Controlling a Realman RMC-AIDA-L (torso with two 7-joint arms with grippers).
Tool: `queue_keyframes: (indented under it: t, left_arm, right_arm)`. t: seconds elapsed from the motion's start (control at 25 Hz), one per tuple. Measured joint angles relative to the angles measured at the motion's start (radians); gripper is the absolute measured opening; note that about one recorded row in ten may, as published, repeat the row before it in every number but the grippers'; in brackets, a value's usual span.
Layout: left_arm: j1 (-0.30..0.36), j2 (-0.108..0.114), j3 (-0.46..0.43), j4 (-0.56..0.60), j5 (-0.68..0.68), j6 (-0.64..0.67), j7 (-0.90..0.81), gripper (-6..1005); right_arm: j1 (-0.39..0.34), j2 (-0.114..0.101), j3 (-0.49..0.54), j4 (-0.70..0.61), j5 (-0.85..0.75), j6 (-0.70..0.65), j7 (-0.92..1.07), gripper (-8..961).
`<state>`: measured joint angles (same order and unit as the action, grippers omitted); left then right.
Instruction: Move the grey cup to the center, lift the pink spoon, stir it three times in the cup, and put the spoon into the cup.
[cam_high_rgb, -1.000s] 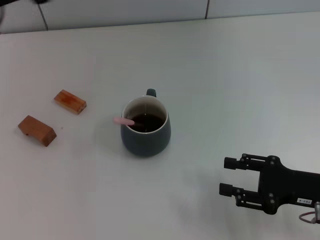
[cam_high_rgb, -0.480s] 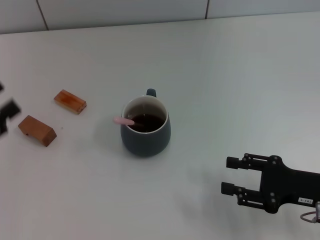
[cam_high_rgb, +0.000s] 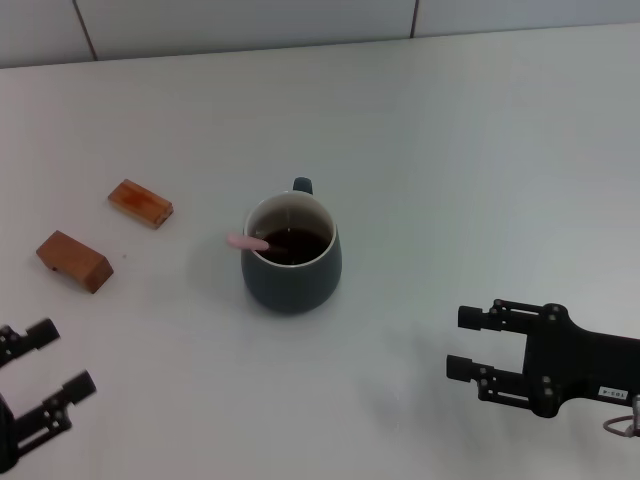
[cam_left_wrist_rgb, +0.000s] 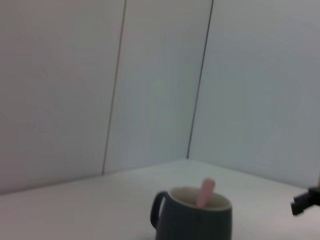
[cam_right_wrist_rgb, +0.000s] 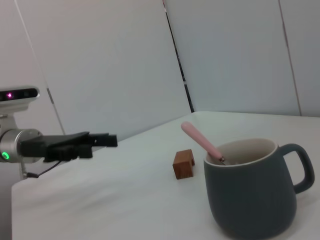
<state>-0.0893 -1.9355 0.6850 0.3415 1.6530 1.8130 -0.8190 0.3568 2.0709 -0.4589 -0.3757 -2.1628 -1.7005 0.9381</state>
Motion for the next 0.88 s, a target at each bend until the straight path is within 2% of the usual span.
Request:
queue_keyframes:
  t: [0.04, 0.16, 0.48, 0.6, 0.88]
  left_arm:
    - [0.012, -0.005, 0.005, -0.008, 0.047, -0.022, 0.045, 702]
    - [-0.001, -0.007, 0.003, -0.014, 0.106, -0.058, 0.036, 706]
    - [-0.040, -0.015, 0.003, -0.015, 0.165, -0.112, 0.001, 713]
    - [-0.044, -0.015, 0.002, -0.014, 0.167, -0.112, -0.008, 816]
    - [-0.044, -0.017, -0.003, -0.016, 0.162, -0.121, -0.009, 816]
  right_arm:
    - [-0.002, 0.000, 0.000, -0.002, 0.000, 0.000, 0.000, 659]
    - [-0.007, 0.000, 0.000, -0.003, 0.000, 0.001, 0.001, 659]
    - [-0.013, 0.004, -0.010, 0.004, -0.005, 0.018, -0.005, 659]
    - [-0.013, 0.004, -0.011, 0.004, -0.005, 0.018, -0.005, 660]
    - [-0.013, 0.005, -0.012, 0.005, -0.007, 0.020, -0.004, 660]
